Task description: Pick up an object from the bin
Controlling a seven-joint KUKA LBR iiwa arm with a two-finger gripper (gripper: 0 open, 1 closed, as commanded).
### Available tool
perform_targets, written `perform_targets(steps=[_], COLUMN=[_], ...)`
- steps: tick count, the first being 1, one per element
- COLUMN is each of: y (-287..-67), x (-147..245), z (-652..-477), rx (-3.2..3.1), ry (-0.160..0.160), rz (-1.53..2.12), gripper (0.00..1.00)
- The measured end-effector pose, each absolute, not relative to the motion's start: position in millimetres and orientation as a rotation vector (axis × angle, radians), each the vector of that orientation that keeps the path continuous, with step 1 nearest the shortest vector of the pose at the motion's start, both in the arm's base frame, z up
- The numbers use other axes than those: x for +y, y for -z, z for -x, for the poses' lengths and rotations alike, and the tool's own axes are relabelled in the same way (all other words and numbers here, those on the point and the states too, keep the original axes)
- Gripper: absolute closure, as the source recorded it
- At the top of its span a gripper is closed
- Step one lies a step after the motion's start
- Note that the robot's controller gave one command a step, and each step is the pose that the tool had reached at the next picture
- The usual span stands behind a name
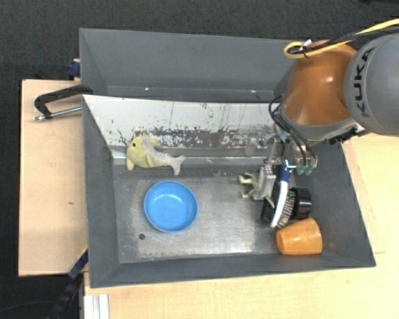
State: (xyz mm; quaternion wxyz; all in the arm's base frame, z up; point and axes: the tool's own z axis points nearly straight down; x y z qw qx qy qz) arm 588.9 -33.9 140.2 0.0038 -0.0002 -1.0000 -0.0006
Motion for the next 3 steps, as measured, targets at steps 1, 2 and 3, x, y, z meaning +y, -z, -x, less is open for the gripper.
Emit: perform_targets(steps=[1,2,3], y=[-69,-74,-231], x=[-63,-62,-62], z=[-583.5,-587.4,-571.3], rx=[-3.129,-3.143,-3.142], ry=[0.004,0.002,-0.004], rz=[-0.25,-0.255,-0.312], gripper=[0.0,1.0,1.0])
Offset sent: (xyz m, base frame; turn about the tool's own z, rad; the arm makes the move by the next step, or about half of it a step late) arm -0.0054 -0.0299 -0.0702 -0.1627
